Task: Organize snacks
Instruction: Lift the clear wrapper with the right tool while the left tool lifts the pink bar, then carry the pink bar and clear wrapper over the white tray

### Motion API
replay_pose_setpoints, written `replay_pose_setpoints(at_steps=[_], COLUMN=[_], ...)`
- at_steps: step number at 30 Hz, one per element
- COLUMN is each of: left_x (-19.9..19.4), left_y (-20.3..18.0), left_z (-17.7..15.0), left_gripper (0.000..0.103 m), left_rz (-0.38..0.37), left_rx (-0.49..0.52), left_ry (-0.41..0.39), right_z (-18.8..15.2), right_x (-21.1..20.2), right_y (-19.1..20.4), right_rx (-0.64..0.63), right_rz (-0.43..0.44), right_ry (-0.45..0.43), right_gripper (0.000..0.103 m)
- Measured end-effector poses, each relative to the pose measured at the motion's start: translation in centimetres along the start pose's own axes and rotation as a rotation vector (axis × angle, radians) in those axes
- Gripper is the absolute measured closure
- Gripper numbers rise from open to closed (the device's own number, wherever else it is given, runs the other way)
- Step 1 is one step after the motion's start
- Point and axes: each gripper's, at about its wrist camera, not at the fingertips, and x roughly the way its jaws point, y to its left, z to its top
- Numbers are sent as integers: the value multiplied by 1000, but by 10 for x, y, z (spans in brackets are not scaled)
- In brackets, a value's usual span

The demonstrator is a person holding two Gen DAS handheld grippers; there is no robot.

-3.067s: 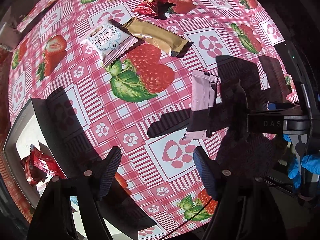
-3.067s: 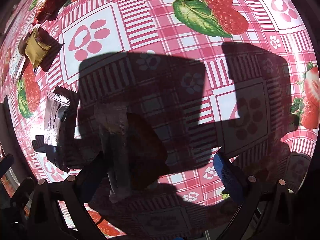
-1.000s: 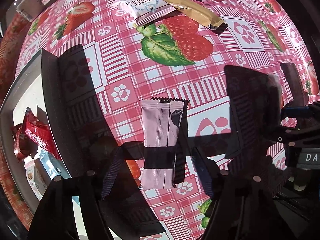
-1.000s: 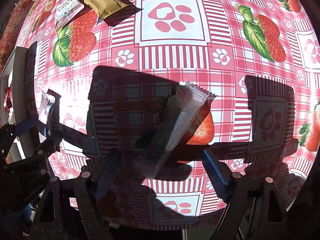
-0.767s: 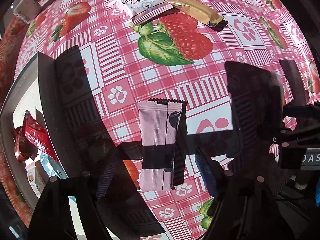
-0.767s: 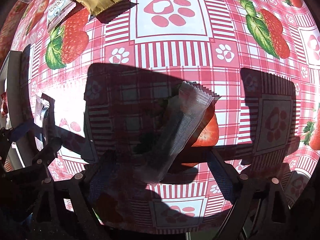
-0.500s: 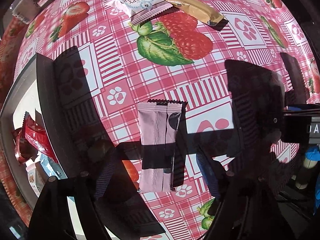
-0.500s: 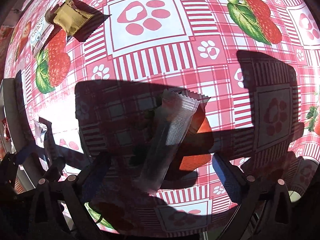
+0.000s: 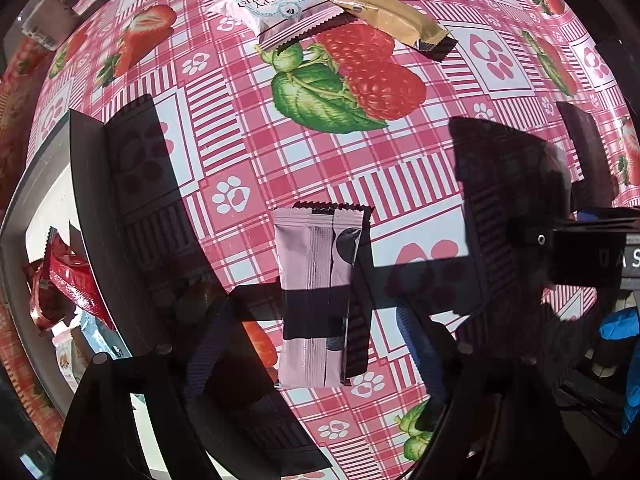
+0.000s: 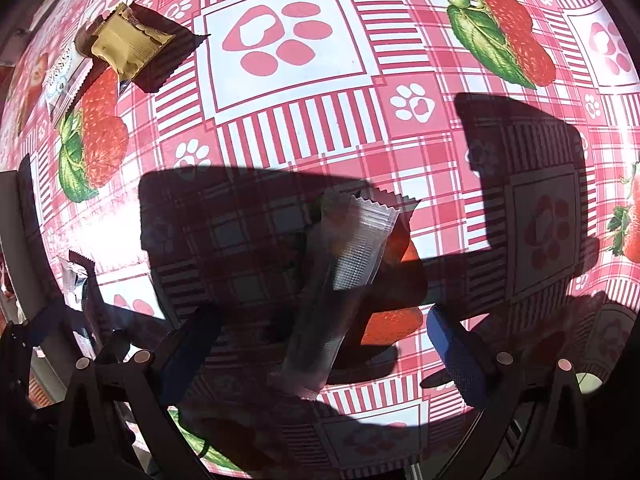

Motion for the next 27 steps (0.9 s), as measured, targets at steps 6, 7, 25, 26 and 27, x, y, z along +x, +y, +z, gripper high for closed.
replay_pose_setpoints(at_steps=[6,7,25,26,27], left_x=[3,2,-55,-58,-62], left_y=[-1,0,54,58,63], left_z=[2,2,-2,-5,-8], left_gripper=[19,26,78,78,78], left_rz=[-2,-2,-200,-202,-207], left_rx=[13,12,-85,-96,-109], left_ry=[27,24,-95,-102,-110], right_z=[5,3,-14,-14,-15], right_x=[4,0,-54,-57,-60], right_y=[10,13,47,53,59], right_rx=[-21,-39,-176,-187,-200], right_rz=[-9,-12,199,203,208], right_ry=[39,27,-68,-70,-72], right_gripper=[5,16,86,86,86])
